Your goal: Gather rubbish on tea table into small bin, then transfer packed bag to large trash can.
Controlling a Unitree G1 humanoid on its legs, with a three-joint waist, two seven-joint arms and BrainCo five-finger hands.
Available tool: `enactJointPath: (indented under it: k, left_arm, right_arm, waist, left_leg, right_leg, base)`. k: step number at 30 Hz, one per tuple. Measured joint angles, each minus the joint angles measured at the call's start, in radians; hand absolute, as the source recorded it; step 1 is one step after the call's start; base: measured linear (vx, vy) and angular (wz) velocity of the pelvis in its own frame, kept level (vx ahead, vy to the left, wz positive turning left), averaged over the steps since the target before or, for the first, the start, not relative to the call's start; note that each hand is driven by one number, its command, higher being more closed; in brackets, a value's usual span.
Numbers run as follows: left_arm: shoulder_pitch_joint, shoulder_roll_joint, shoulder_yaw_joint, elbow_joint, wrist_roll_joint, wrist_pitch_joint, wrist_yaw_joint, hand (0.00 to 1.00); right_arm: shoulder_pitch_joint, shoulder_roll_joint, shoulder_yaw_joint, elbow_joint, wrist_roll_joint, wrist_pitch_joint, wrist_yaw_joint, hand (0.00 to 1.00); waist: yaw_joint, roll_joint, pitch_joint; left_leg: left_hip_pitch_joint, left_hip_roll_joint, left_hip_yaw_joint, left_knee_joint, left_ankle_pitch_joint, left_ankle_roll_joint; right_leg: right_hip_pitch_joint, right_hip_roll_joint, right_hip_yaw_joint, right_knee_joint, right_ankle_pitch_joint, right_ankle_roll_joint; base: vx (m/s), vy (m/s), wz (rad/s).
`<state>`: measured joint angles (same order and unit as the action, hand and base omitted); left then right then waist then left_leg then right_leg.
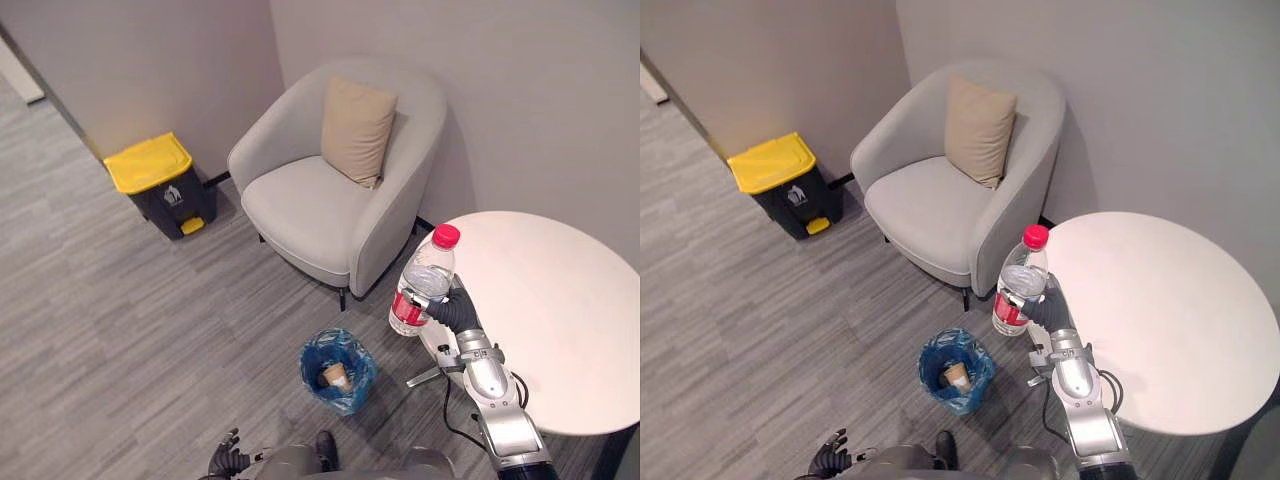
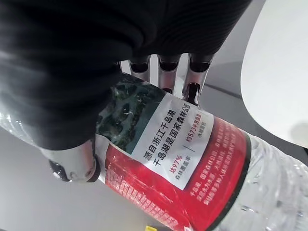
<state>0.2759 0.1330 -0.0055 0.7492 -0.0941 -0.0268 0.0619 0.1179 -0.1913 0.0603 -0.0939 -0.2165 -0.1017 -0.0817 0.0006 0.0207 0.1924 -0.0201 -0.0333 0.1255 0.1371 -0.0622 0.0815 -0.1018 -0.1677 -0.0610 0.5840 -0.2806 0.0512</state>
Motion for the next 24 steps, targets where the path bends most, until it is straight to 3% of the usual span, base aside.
enactJointPath:
  k: [2, 3, 4, 7, 11, 19, 22, 24]
  left_arm:
    - [-0.005, 0.011, -0.001, 0.0, 0.001, -0.001, 0.004, 0.0]
    - [-0.005, 0.016, -0.002, 0.001, 0.001, -0.001, 0.003, 0.0]
    - [-0.02, 0.02, 0.002, 0.021, 0.003, 0.003, 0.005, 0.0]
    - [0.0, -0.018, 0.013, 0.014, 0.008, -0.003, 0.003, 0.0]
    - [0.002, -0.021, 0.019, 0.015, 0.009, -0.003, 0.002, 0.0]
    - [0.004, -0.009, 0.018, 0.016, 0.018, -0.003, -0.014, 0.0]
    - [-0.004, -0.006, 0.017, 0.016, 0.027, -0.003, -0.015, 0.0]
    - [-0.043, -0.005, 0.017, 0.016, 0.027, -0.004, -0.014, 0.0]
  right_arm:
    - [0.011, -0.001, -0.003, -0.008, 0.001, 0.0, 0.0, 1.0]
    - [0.017, 0.001, -0.003, -0.015, 0.001, -0.001, 0.0, 1.0]
    - [0.035, -0.005, -0.015, -0.02, 0.002, -0.002, 0.006, 1.0]
    - [0.044, -0.01, -0.015, -0.021, 0.008, 0.0, 0.029, 1.0]
    - [0.052, -0.012, -0.023, -0.021, 0.012, 0.001, 0.042, 1.0]
    - [0.069, -0.012, -0.015, 0.008, 0.014, 0.0, 0.066, 1.0]
    - [0.059, -0.025, 0.022, 0.049, 0.014, -0.002, 0.067, 1.0]
    - [0.001, -0.067, 0.061, 0.081, 0.014, -0.002, 0.068, 1.0]
  waist:
    - [-0.014, -0.018, -0.008]
    - [-0.013, -0.024, -0.009]
    - [-0.019, -0.034, -0.016]
    - [0.006, 0.018, -0.03]
    - [0.009, 0.025, -0.032]
    - [0.015, 0.01, -0.028]
    - [0.016, 0.013, -0.014]
    - [0.015, 0.025, 0.039]
  left_leg:
    - [0.002, -0.018, -0.067, 0.009, 0.005, -0.018]
    - [0.0, -0.033, -0.078, 0.017, 0.005, -0.019]
    - [0.001, -0.057, -0.114, 0.051, -0.01, -0.023]
    - [-0.019, -0.03, -0.13, 0.051, -0.021, -0.031]
    - [-0.01, -0.013, -0.153, 0.036, -0.022, -0.036]
    - [-0.004, -0.023, -0.194, 0.02, -0.014, -0.043]
    - [-0.049, -0.027, -0.204, 0.047, -0.016, -0.044]
    - [-0.123, -0.031, -0.206, 0.105, -0.02, -0.045]
  right_leg:
    - [-0.027, 0.062, 0.076, -0.138, 0.035, 0.006]
    - [-0.029, 0.058, 0.076, -0.182, 0.081, -0.001]
    - [-0.011, 0.034, 0.065, -0.208, 0.129, 0.018]
    - [0.011, 0.062, 0.053, -0.297, 0.155, 0.011]
    - [0.059, 0.08, 0.024, -0.365, 0.178, 0.005]
    - [0.1, 0.071, -0.02, -0.415, 0.189, 0.011]
    - [0.073, 0.07, -0.028, -0.397, 0.188, 0.01]
    - [0.001, 0.066, -0.029, -0.335, 0.18, 0.006]
  base:
    - [0.14, -0.046, 1.02]
    - [0.19, -0.11, 1.06]
    - [0.19, -0.111, 0.78]
    - [0.17, -0.073, 0.19]
    - [0.09, -0.056, 0.13]
    - [0.02, -0.008, 0.17]
    - [-0.07, -0.002, 0.12]
    - [-0.17, 0.004, 0.09]
